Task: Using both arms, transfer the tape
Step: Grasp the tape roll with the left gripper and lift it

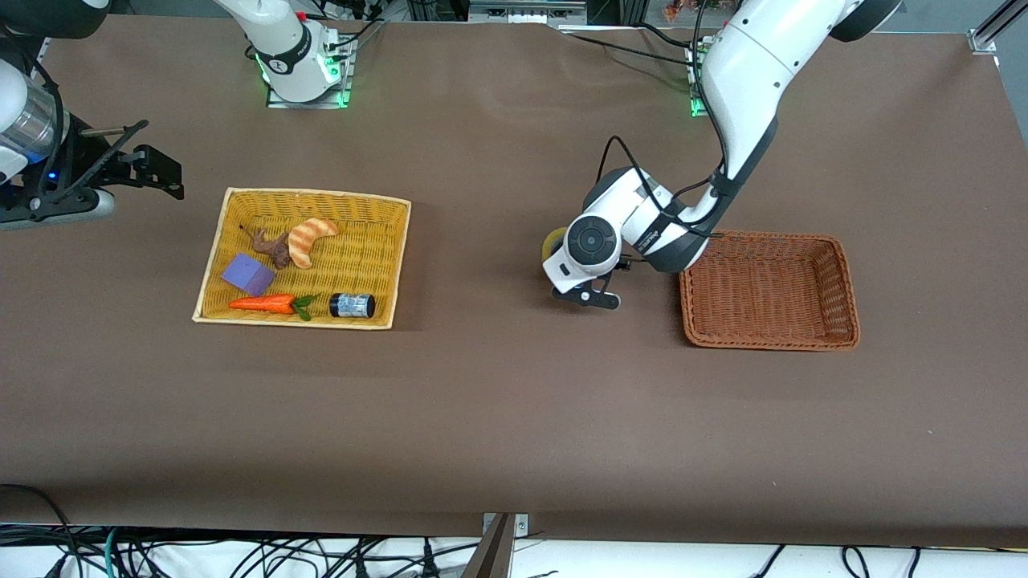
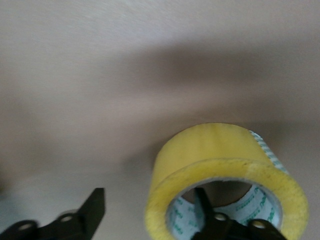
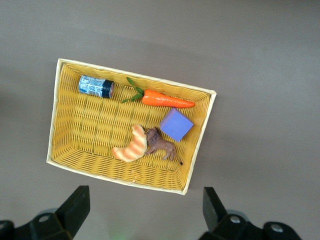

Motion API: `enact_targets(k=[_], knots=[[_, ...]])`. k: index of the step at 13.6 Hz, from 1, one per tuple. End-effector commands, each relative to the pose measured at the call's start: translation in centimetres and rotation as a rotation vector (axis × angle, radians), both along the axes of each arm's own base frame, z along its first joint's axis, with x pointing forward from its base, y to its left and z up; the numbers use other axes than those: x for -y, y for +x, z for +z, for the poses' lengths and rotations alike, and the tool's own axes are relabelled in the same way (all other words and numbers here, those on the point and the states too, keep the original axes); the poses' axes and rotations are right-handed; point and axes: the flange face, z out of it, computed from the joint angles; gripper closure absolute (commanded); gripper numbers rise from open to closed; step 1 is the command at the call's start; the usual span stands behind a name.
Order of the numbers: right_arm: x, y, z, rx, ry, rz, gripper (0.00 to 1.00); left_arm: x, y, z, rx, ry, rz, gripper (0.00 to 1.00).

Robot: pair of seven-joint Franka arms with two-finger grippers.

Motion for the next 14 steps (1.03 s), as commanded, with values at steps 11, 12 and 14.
enact_targets(k=[11,12,14], knots=[[2.6,-0.1,1.2,0.003,-0.008,0.005,0.00,-14.1,8.5,11.0,-0.177,0.209,0.045,1.00],[2.6,-0.1,1.2,0.003,-0.008,0.005,0.00,-17.0,9.4,12.1,-0.174,0.207,-0.032,1.00],[2.9,-0.1,1.3,0.006,-0.008,0.001,0.00,-22.8,10.8,11.3,-0.206,0.224,-0.091,1.00]])
